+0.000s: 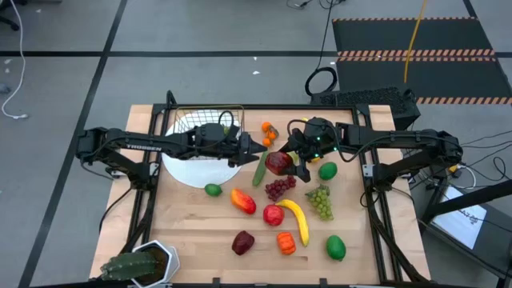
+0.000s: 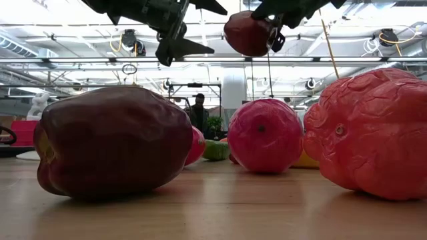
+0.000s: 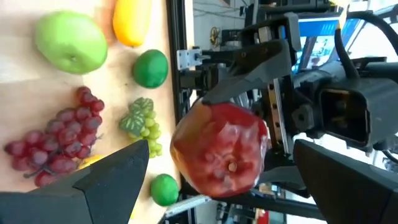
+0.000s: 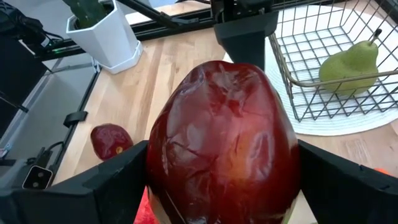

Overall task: Build produce basket
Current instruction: Put the top apple into the wired basket

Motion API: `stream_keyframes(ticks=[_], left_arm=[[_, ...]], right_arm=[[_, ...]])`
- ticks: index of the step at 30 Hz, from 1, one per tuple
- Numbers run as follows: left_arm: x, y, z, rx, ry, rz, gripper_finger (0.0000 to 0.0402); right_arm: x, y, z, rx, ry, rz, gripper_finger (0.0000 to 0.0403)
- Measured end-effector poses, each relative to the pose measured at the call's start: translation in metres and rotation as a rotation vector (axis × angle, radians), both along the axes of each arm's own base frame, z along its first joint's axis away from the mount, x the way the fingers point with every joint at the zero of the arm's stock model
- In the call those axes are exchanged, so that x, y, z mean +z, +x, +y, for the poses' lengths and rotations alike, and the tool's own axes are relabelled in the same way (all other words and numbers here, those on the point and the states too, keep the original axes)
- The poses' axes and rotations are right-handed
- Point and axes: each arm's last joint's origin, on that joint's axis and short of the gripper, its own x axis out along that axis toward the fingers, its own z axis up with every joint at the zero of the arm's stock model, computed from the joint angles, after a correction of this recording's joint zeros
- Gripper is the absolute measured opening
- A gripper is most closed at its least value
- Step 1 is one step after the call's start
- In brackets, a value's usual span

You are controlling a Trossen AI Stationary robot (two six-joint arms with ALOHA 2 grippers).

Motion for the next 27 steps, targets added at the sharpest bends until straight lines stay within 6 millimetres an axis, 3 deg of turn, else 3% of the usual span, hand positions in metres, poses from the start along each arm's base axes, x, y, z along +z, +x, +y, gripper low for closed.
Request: stream_keyframes(ticks=[11, 27], left_arm=[[-0.004, 0.006, -0.01, -0.003, 0.01, -0.003, 0.0399], [-0.011, 0.03, -0.012, -0.011, 0.013, -0.034, 0.0399]], right_arm=[[0.0, 0.0, 0.0, 0.007, -0.013, -0.007, 0.0355], [0.001, 0.001, 0.0, 0.002, -0.016, -0.012, 0.0355]])
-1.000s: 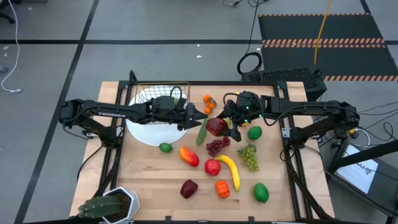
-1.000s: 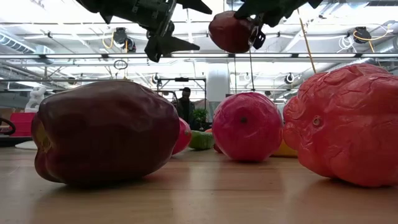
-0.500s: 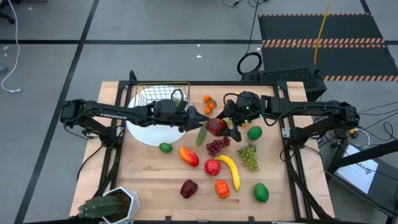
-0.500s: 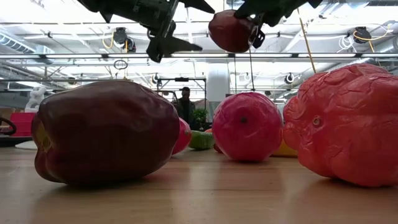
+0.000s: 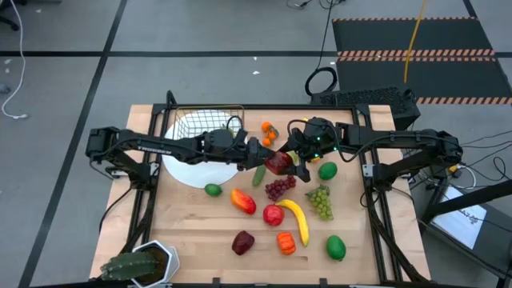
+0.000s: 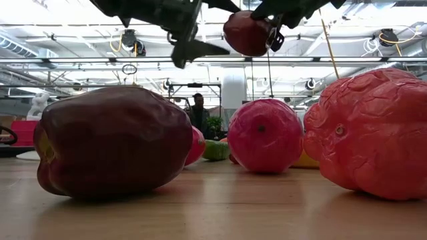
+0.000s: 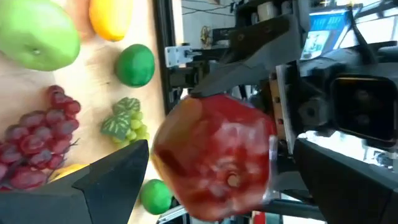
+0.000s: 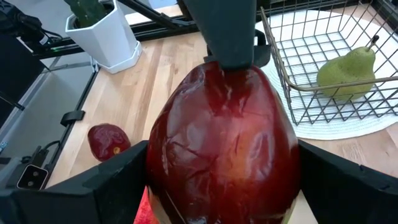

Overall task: Build produce basket
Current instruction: Put the top apple into the wired basket

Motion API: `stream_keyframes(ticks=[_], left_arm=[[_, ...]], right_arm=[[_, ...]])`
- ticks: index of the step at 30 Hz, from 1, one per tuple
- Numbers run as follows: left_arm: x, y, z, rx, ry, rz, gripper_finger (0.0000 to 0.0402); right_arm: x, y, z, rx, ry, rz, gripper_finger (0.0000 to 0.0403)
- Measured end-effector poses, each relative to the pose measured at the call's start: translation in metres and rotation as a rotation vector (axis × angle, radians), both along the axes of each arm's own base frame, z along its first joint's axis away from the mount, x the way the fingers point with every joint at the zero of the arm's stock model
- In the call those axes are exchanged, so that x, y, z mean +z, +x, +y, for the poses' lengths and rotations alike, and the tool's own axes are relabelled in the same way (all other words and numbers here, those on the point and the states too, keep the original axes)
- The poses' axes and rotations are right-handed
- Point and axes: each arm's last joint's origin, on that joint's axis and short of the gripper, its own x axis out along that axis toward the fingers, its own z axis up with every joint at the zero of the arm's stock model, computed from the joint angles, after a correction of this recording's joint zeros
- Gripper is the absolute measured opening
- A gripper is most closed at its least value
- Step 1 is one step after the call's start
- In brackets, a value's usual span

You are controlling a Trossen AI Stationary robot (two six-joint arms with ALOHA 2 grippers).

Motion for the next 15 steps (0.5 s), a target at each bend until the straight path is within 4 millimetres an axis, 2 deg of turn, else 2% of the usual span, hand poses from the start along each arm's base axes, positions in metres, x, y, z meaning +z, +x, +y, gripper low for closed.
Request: stream_keyframes(ticks=[6, 15], left_arm=[[0.0005, 0.0002, -0.0012, -0.019, 0.008, -0.013, 0.0383], [0.0006, 0.0004, -0.0012, -0.027, 0.039, -0.017, 0.0297]], right_arm=[[0.001, 0.0006, -0.0003, -0.008, -0.009, -0.013, 0.0355], [0.0021, 0.0015, -0.0009, 0.001, -0.058, -0.034, 0.0355]])
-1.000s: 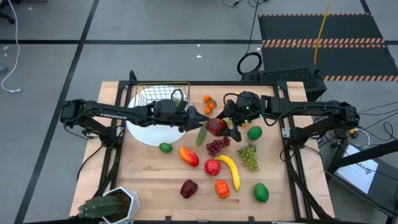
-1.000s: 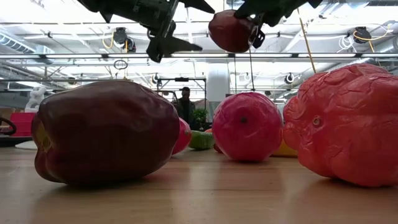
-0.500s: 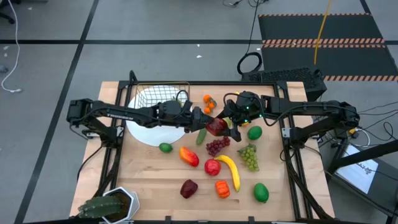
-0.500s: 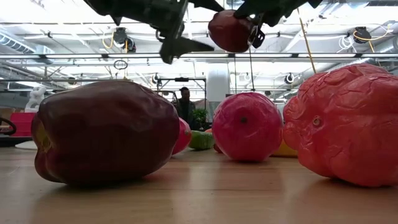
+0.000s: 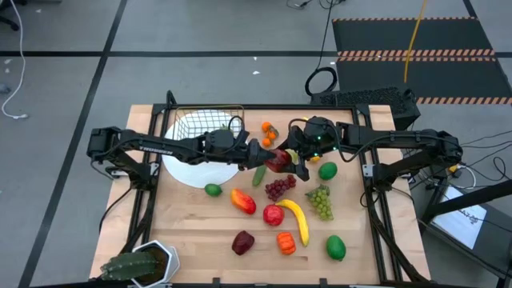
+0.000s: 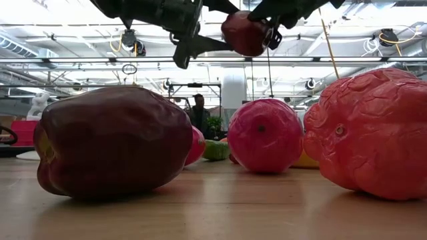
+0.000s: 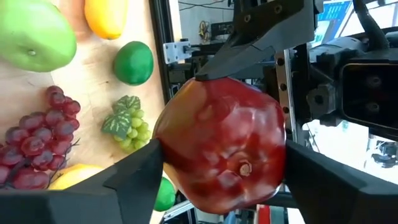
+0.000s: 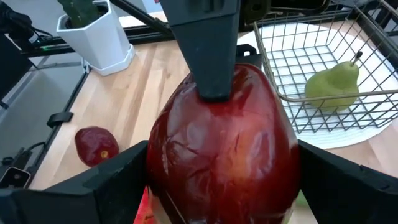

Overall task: Build produce basket
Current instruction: Put the top apple into the wired basket

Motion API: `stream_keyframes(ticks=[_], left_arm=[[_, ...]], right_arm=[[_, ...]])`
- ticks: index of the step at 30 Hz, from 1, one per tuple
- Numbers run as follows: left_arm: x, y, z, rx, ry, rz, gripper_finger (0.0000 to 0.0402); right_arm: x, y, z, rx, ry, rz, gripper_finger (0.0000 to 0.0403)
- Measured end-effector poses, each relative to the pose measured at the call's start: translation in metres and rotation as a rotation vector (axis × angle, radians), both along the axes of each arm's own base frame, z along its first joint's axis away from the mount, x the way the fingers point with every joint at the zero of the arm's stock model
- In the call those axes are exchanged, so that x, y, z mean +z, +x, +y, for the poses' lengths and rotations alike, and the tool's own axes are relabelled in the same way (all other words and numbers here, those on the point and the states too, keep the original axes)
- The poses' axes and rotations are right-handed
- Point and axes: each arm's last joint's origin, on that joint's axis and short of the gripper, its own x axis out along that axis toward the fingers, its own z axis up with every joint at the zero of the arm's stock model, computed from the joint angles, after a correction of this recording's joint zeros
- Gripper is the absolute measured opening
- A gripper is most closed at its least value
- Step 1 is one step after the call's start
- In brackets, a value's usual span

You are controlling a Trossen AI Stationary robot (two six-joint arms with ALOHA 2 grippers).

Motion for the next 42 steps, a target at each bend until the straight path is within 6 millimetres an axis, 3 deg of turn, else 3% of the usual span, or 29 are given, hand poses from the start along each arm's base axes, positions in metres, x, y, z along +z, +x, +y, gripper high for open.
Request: stream_keyframes(ticks=[6, 17, 22, 29, 42], left_arm=[[0.001, 0.0, 0.0, -0.002, 0.013, -0.014, 0.0273], [0.006, 0.0, 0.013, 0.022, 0.039, -0.07, 0.0276], [0.009, 0.0, 0.018, 0.029, 0.07, -0.098, 0.0262], [0.01, 0.0, 0.021, 0.049, 0.082, -0.107, 0.0266], [0.022, -0.006, 0.051, 0.067, 0.119, -0.219, 0.0251]], right_arm=[[0.0, 0.0, 0.0, 0.003, -0.008, -0.004, 0.0355], [0.01, -0.009, -0.003, -0.056, 0.044, -0.028, 0.0357], [0.015, -0.014, -0.007, -0.083, 0.094, -0.037, 0.0391], [0.019, -0.019, -0.014, -0.101, 0.09, -0.06, 0.0397], [0.041, -0.047, -0.03, -0.239, 0.11, -0.139, 0.0399]])
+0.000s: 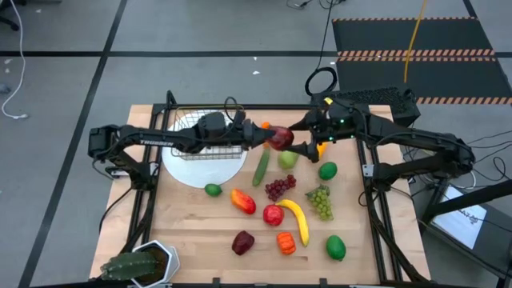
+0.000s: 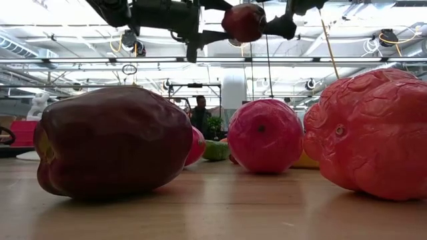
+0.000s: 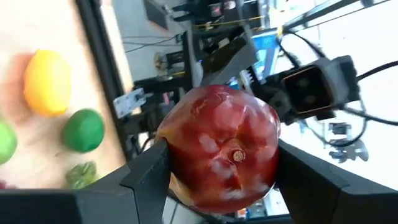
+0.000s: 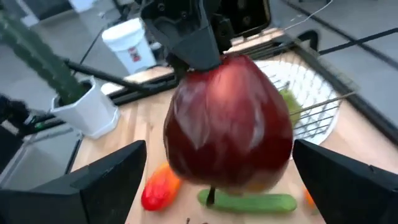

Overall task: Build produce basket
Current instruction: Put the top apple into the wired basket

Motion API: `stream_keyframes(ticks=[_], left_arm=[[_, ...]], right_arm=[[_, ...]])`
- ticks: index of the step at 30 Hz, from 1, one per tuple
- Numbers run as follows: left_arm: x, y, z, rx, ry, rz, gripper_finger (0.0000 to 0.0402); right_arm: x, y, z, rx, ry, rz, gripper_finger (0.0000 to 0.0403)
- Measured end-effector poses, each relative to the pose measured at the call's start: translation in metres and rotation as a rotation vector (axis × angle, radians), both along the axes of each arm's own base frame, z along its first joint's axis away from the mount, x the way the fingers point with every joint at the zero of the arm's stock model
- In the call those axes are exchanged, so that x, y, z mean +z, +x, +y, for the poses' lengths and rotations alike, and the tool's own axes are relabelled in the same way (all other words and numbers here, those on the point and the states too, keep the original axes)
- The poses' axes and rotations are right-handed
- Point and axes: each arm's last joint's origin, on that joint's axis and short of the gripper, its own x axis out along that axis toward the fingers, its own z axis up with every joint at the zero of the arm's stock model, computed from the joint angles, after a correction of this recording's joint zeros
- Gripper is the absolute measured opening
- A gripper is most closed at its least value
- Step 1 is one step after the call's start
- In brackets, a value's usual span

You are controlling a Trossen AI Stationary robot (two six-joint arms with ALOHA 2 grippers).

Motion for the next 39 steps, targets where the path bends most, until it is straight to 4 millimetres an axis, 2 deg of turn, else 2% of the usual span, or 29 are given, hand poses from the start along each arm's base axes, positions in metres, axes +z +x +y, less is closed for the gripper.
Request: stream_keyframes(ticks=[13, 18, 22, 29, 34, 39], left_arm=[[0.011, -0.018, 0.048, 0.004, 0.068, -0.071, 0.025], [0.024, -0.04, 0.071, 0.039, 0.132, -0.084, 0.025], [0.037, -0.065, 0.086, 0.077, 0.173, -0.05, 0.025], [0.038, -0.106, 0.101, 0.146, 0.174, 0.14, 0.025], [0.021, -0.121, 0.109, 0.162, 0.138, 0.332, 0.025], [0.002, -0.13, 0.111, 0.219, 0.125, 0.547, 0.025]], right_arm=[[0.016, -0.046, -0.019, -0.148, -0.048, -0.01, 0.04], [0.02, -0.06, -0.023, -0.201, -0.053, -0.018, 0.04], [0.02, -0.066, -0.027, -0.237, -0.048, -0.006, 0.04], [0.017, -0.067, -0.035, -0.293, -0.05, 0.014, 0.04], [0.014, -0.064, -0.041, -0.404, -0.03, 0.039, 0.04], [0.016, -0.059, -0.045, -0.494, 0.08, -0.032, 0.04]])
